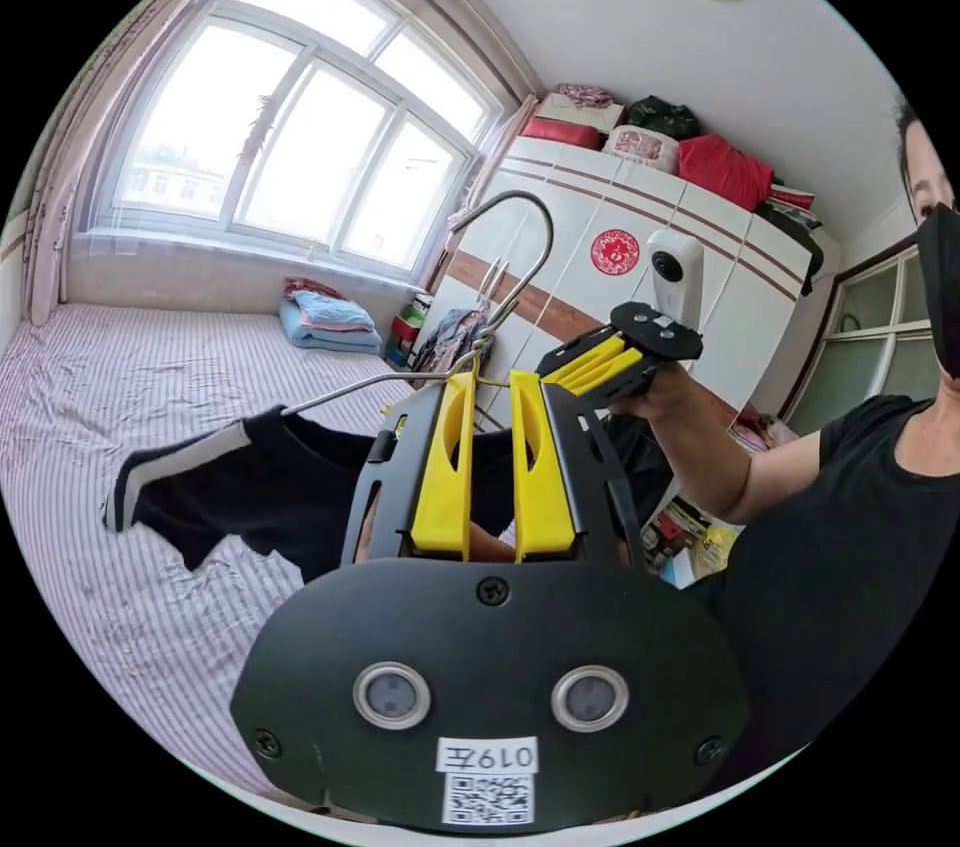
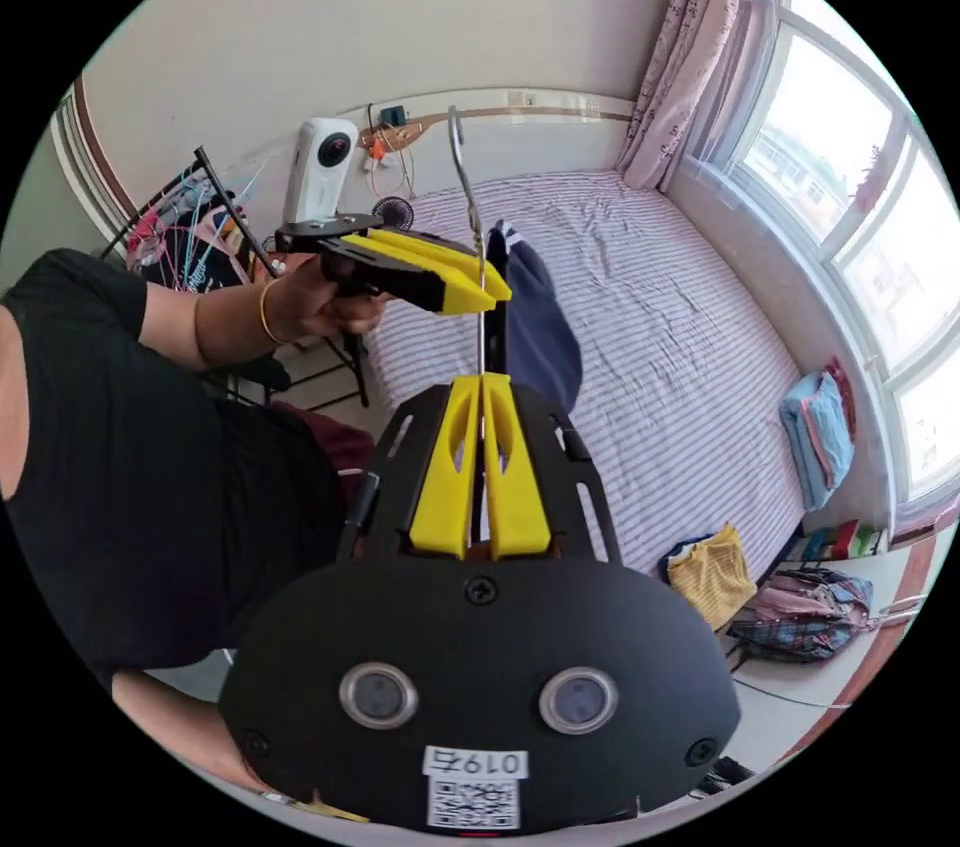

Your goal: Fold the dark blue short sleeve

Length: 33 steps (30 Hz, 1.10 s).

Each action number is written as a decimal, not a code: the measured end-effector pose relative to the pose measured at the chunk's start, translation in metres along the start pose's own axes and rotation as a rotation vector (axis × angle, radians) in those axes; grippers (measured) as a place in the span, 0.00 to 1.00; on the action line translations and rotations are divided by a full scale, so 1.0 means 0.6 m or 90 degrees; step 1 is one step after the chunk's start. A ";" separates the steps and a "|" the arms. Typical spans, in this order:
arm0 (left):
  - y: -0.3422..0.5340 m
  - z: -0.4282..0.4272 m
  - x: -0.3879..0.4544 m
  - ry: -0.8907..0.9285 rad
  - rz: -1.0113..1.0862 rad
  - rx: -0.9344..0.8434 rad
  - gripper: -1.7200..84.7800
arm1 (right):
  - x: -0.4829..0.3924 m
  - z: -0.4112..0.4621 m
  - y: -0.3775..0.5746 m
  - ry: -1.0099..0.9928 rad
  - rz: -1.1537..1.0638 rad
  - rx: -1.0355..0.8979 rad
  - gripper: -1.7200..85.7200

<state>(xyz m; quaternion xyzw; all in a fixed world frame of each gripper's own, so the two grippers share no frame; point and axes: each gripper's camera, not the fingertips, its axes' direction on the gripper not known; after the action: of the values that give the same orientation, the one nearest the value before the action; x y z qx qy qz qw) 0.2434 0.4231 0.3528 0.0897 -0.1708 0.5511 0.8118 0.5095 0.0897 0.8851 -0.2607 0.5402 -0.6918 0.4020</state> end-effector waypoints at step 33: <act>-0.411 0.119 0.005 0.017 0.402 -0.531 0.05 | -0.036 -0.609 0.222 0.256 0.002 0.136 0.01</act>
<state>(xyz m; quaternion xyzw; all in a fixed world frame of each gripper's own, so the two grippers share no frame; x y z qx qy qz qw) 0.4598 0.3089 0.4303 -0.3041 -0.3841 0.6552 0.5751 0.2672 0.2922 0.6565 -0.0729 0.5331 -0.7828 0.3126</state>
